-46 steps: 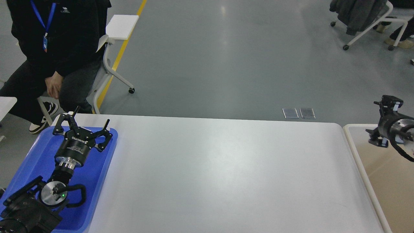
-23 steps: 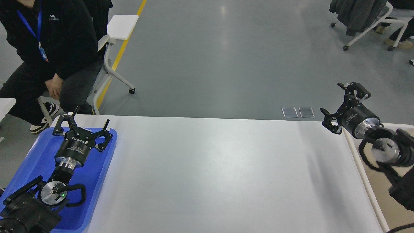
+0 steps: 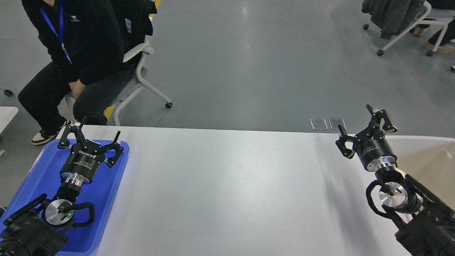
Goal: Tidy desktop
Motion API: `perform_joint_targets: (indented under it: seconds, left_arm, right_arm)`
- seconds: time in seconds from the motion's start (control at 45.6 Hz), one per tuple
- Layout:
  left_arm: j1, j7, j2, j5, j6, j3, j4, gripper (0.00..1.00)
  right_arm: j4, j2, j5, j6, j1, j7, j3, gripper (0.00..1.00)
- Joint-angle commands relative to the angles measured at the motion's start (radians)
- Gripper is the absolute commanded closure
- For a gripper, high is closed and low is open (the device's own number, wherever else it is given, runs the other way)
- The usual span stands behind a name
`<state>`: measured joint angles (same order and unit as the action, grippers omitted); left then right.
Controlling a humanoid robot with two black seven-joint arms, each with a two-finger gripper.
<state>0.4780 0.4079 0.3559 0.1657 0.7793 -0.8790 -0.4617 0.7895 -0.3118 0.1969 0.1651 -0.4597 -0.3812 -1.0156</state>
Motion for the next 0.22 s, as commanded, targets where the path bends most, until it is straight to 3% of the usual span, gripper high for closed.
perform_joint_targets:
  seconds: [0.0,0.197]
  left_arm:
    - [0.001,0.000,0.000,0.000,0.000,0.000,0.000,0.01]
    - [0.001,0.000,0.000,0.000,0.000,0.000,0.000,0.01]
  right_arm:
    - [-0.003,0.025,-0.001,0.005,0.046,-0.044,-0.009,0.00]
    - [0.005,0.023,-0.043,0.005,0.062,-0.048,-0.034,0.00]
